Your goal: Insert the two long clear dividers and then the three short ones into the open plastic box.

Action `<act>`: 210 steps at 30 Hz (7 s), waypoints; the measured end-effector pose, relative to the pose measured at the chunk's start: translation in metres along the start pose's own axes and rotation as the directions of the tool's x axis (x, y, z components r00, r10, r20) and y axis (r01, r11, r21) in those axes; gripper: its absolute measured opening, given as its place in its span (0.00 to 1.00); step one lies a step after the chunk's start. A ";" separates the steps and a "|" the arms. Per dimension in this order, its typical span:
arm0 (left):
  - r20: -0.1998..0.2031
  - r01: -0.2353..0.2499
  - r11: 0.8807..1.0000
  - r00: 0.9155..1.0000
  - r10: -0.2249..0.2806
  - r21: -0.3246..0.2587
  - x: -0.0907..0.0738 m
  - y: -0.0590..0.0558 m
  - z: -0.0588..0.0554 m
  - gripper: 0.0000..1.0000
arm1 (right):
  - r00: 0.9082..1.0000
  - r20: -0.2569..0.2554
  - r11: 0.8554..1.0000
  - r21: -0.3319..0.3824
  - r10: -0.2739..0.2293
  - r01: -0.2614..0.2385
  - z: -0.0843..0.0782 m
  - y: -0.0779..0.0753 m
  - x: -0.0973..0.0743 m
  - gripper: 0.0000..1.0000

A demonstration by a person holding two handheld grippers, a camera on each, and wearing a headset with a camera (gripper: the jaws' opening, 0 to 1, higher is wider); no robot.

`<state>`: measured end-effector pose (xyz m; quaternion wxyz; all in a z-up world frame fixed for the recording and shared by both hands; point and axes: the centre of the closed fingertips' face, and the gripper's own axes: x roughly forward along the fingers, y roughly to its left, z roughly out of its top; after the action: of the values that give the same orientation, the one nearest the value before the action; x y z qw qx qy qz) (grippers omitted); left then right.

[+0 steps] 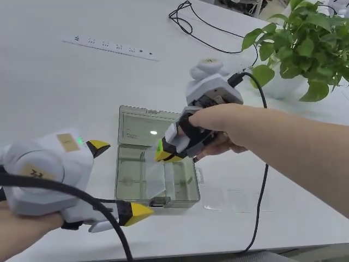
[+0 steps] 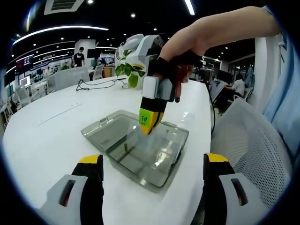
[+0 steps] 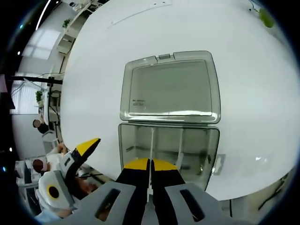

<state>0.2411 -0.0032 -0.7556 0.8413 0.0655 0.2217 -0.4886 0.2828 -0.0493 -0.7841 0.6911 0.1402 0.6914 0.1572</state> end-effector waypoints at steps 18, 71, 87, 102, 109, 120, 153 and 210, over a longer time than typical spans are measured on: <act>0.009 -0.017 0.999 1.000 0.018 -0.027 -0.007 0.006 -0.005 0.88 | 1.000 -0.009 1.000 -0.016 -0.011 0.011 -0.002 0.007 0.007 0.02; 0.019 -0.038 0.997 0.999 0.040 -0.069 -0.014 0.015 -0.015 0.84 | 0.985 -0.030 0.961 -0.230 -0.168 0.157 -0.003 0.020 0.025 0.03; 0.011 -0.042 0.996 0.999 0.043 -0.077 -0.016 0.014 -0.018 0.83 | 0.980 -0.020 0.935 -0.302 -0.199 0.183 -0.008 0.018 0.039 0.04; -0.002 -0.041 0.997 0.999 0.041 -0.065 -0.015 0.011 -0.016 0.82 | 0.990 -0.015 0.926 -0.356 -0.142 0.128 -0.011 0.020 0.035 0.08; -0.009 -0.048 0.997 0.999 0.047 -0.062 -0.017 0.009 -0.015 0.82 | 0.995 0.010 0.926 -0.365 -0.099 0.096 -0.012 0.022 0.036 0.20; -0.017 -0.062 0.996 0.998 0.061 -0.066 -0.022 0.008 -0.009 0.81 | 0.997 0.083 0.919 -0.391 -0.010 0.042 -0.007 0.027 0.030 0.43; -0.006 -0.233 0.959 0.972 0.235 -0.159 -0.052 0.007 -0.001 0.81 | 0.925 0.183 0.868 -0.443 0.334 -0.226 0.003 0.066 0.008 1.00; -0.027 -0.249 0.950 0.968 0.248 -0.187 -0.035 -0.008 0.005 0.80 | 0.975 0.180 0.235 -0.961 0.131 0.146 -0.058 -0.144 -0.035 0.86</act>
<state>0.2213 0.0191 -0.7354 0.8981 0.0134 0.2583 -0.3556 0.2283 -0.1964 -0.8121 0.7022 -0.3042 0.3641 0.5309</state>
